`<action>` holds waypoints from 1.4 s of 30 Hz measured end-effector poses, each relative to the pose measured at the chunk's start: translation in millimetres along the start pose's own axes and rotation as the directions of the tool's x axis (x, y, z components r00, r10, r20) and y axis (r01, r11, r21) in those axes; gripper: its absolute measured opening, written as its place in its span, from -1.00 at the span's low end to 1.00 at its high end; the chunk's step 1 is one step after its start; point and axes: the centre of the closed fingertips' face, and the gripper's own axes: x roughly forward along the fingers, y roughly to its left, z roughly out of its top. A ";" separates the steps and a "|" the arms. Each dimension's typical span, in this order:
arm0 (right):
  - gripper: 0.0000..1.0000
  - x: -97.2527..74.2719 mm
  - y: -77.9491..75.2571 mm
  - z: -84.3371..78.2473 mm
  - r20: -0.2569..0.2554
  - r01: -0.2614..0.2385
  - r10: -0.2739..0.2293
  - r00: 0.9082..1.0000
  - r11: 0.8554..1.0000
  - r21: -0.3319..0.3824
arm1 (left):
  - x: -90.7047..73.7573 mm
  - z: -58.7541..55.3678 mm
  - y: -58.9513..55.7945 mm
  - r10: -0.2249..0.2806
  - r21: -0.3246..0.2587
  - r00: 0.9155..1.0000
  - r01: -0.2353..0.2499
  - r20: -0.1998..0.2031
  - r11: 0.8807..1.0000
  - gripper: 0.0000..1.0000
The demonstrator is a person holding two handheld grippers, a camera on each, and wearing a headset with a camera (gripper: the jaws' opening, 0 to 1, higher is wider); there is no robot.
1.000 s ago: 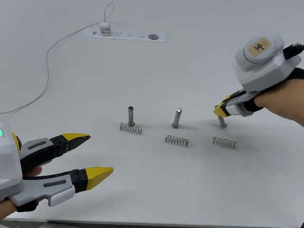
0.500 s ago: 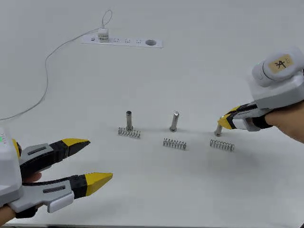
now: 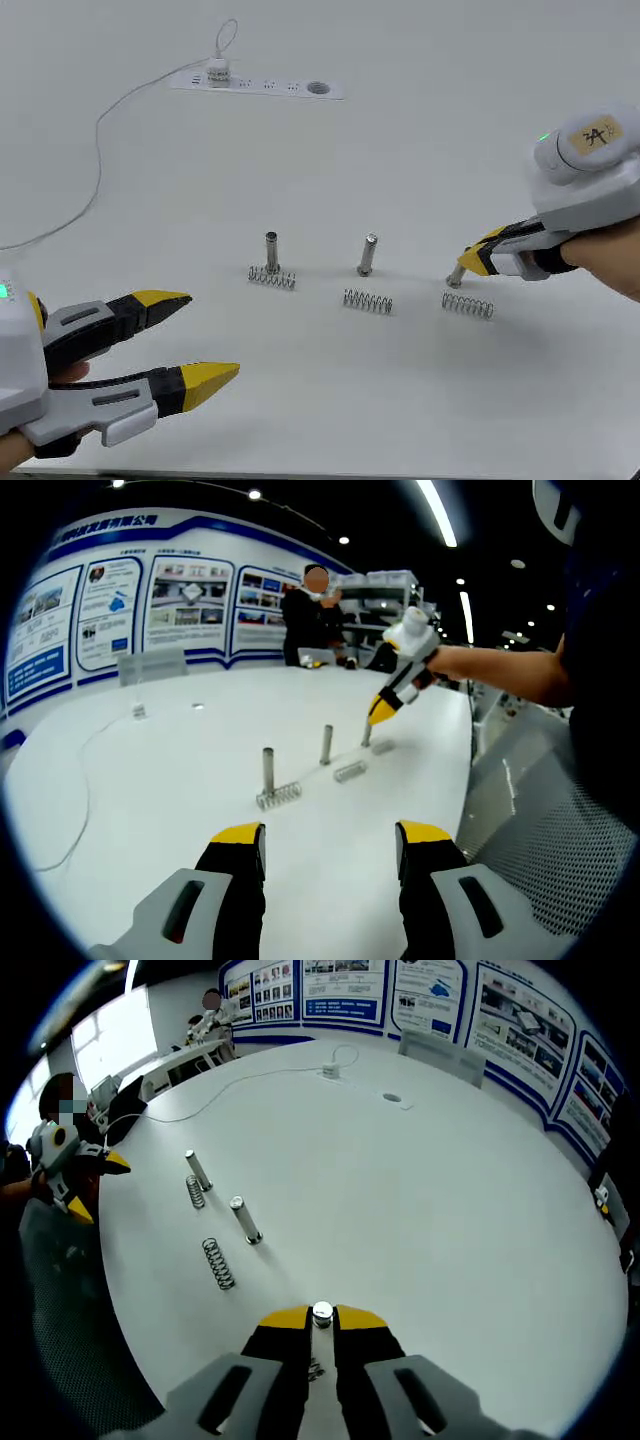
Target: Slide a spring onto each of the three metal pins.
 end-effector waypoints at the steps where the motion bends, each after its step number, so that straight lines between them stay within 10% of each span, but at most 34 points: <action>1: -0.81 -0.5 0.1 0.1 0.002 0.002 -0.002 1.000 1.000 -0.005 | 0.2 0.0 -0.1 -0.001 -0.001 1.000 0.001 0.001 1.000 0.08; 28: -0.67 -22.0 -2.7 -34.1 -0.010 -0.029 0.029 1.000 0.996 -0.084 | 3.9 8.8 -2.7 -0.025 0.019 1.000 0.025 0.006 1.000 0.07; 42: -0.67 -3.3 14.4 -57.0 -0.120 -0.168 0.139 0.983 0.942 -0.291 | 5.4 6.6 -8.6 -0.038 0.039 0.999 0.038 -0.017 0.999 0.07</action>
